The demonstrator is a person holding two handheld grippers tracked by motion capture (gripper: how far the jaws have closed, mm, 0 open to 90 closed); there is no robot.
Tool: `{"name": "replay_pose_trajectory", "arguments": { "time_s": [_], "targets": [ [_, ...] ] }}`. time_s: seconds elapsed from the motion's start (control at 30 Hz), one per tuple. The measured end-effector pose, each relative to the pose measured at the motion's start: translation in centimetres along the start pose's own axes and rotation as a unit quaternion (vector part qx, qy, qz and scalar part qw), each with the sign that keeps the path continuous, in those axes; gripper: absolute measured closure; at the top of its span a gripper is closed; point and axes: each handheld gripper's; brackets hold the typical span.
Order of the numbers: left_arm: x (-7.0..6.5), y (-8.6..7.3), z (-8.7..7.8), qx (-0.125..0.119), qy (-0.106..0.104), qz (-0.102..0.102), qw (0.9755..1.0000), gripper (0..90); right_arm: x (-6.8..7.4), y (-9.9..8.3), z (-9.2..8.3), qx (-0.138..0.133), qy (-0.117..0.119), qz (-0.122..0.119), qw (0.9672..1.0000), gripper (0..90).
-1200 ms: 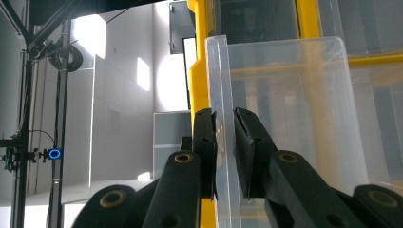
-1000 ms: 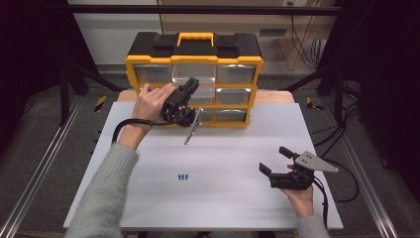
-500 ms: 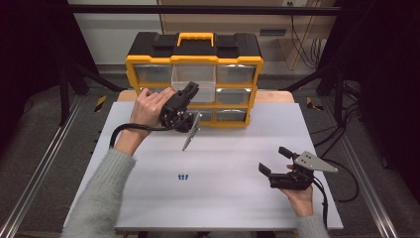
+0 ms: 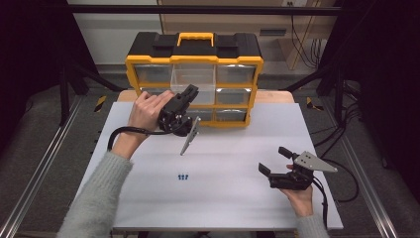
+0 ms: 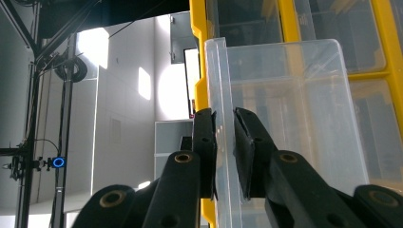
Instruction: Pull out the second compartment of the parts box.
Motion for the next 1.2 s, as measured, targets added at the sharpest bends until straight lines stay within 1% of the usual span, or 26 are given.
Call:
{"name": "replay_pose_trajectory", "arguments": {
  "time_s": [0.03, 0.1, 0.2, 0.33, 0.43, 0.47, 0.57, 0.6, 0.63, 0.7, 0.73, 0.77, 0.8, 0.83, 0.87, 0.9, 0.93, 0.97, 1.0, 1.03, 1.07, 1.1, 1.13, 1.17, 1.2],
  "targets": [
    [0.0, 0.0, 0.0, 0.000, -0.001, 0.000, 1.0000, 78.2, 0.0, 0.0, 0.0, 0.001, 0.000, 0.002, 1.0000, 2.1],
    [0.0, 0.0, 0.0, 0.000, -0.002, 0.001, 1.0000, 78.0, 0.0, 0.0, 0.0, -0.002, -0.001, -0.004, 1.0000, 2.1],
    [0.0, 0.0, -0.1, 0.001, -0.003, 0.002, 1.0000, 77.7, 0.0, 0.0, 0.0, -0.001, -0.001, 0.000, 1.0000, 2.1],
    [-0.2, 0.1, -0.2, -0.001, -0.007, -0.003, 1.0000, 77.2, -0.1, 0.0, 0.0, -0.002, -0.001, -0.008, 1.0000, 2.1],
    [-0.1, 0.1, -0.2, 0.000, -0.009, -0.005, 0.9999, 77.2, -0.1, 0.0, 0.0, -0.003, -0.001, -0.007, 1.0000, 2.1],
    [0.0, 0.1, -0.2, 0.001, -0.014, -0.009, 0.9999, 77.0, -0.1, 0.0, 0.0, -0.003, -0.002, -0.008, 1.0000, 2.1],
    [0.2, 0.1, -0.2, 0.004, -0.019, -0.011, 0.9998, 76.8, 0.0, 0.0, 0.0, -0.003, -0.001, -0.005, 1.0000, 2.1],
    [0.3, 0.1, -0.3, 0.008, -0.020, -0.008, 0.9997, 76.6, 0.0, 0.0, 0.0, -0.003, -0.001, -0.006, 1.0000, 2.1],
    [0.3, 0.1, -0.2, 0.002, -0.025, -0.019, 0.9995, 75.9, 0.0, 0.0, 0.0, -0.002, 0.000, -0.004, 1.0000, 2.1],
    [0.5, 0.2, -0.4, 0.002, -0.032, -0.032, 0.9990, 71.3, 0.0, 0.0, 0.0, -0.003, 0.001, -0.001, 1.0000, 2.1],
    [0.7, 0.2, -0.4, 0.000, -0.035, -0.037, 0.9987, 68.9, 0.0, 0.0, 0.0, -0.006, 0.000, -0.004, 1.0000, 2.1],
    [0.8, 0.2, -0.5, -0.001, -0.042, -0.047, 0.9980, 67.0, 0.0, 0.1, 0.0, -0.006, 0.001, -0.003, 1.0000, 2.1],
    [1.0, 0.3, -0.6, -0.001, -0.046, -0.055, 0.9974, 62.0, 0.0, 0.0, 0.0, -0.005, 0.000, -0.003, 1.0000, 2.1],
    [1.0, 0.3, -0.6, -0.002, -0.050, -0.062, 0.9968, 62.0, 0.0, 0.0, 0.0, -0.005, 0.000, -0.003, 1.0000, 2.1],
    [1.3, 0.3, -0.7, -0.001, -0.057, -0.068, 0.9961, 60.0, 0.0, 0.1, -0.1, -0.002, 0.000, -0.001, 1.0000, 2.1],
    [1.3, 0.3, -0.8, -0.002, -0.071, -0.086, 0.9938, 56.7, 0.0, 0.0, 0.0, -0.004, 0.001, -0.001, 1.0000, 2.1],
    [1.5, 0.2, -0.8, -0.004, -0.074, -0.089, 0.9932, 54.1, 0.0, 0.1, 0.0, -0.003, 0.001, 0.000, 1.0000, 2.1],
    [1.5, 0.2, -0.9, -0.007, -0.086, -0.107, 0.9905, 52.0, 0.1, 0.1, -0.1, -0.003, 0.001, 0.000, 1.0000, 2.1],
    [1.6, 0.1, -0.9, -0.004, -0.088, -0.110, 0.9900, 47.9, 0.0, 0.1, 0.0, -0.004, 0.001, -0.001, 1.0000, 2.1],
    [1.7, 0.1, -1.0, -0.004, -0.097, -0.121, 0.9879, 45.6, 0.1, 0.1, -0.1, -0.006, 0.002, 0.001, 1.0000, 2.1],
    [1.8, 0.1, -1.0, -0.007, -0.103, -0.136, 0.9853, 41.6, 0.0, 0.1, -0.1, -0.004, 0.000, -0.002, 1.0000, 2.1],
    [1.8, 0.0, -1.0, -0.006, -0.108, -0.147, 0.9832, 39.5, 0.0, 0.1, 0.0, -0.003, 0.001, -0.001, 1.0000, 2.1],
    [2.0, 0.0, -1.1, -0.007, -0.118, -0.161, 0.9798, 37.5, 0.1, 0.1, 0.0, -0.003, 0.001, 0.000, 1.0000, 2.1],
    [2.1, -0.1, -1.1, -0.006, -0.123, -0.173, 0.9772, 37.5, 0.1, 0.1, 0.0, -0.003, 0.001, 0.000, 1.0000, 2.1],
    [2.2, -0.2, -1.2, -0.005, -0.129, -0.182, 0.9748, 35.0, 0.1, 0.1, 0.0, -0.003, 0.000, 0.002, 1.0000, 2.1]
  ]
}}
Point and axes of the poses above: each handheld gripper's, and its own axes: z roughly forward along the jaws, y roughly out of its top, x roughly to its left, and after that the axes turned 13 degrees about x, right-handed
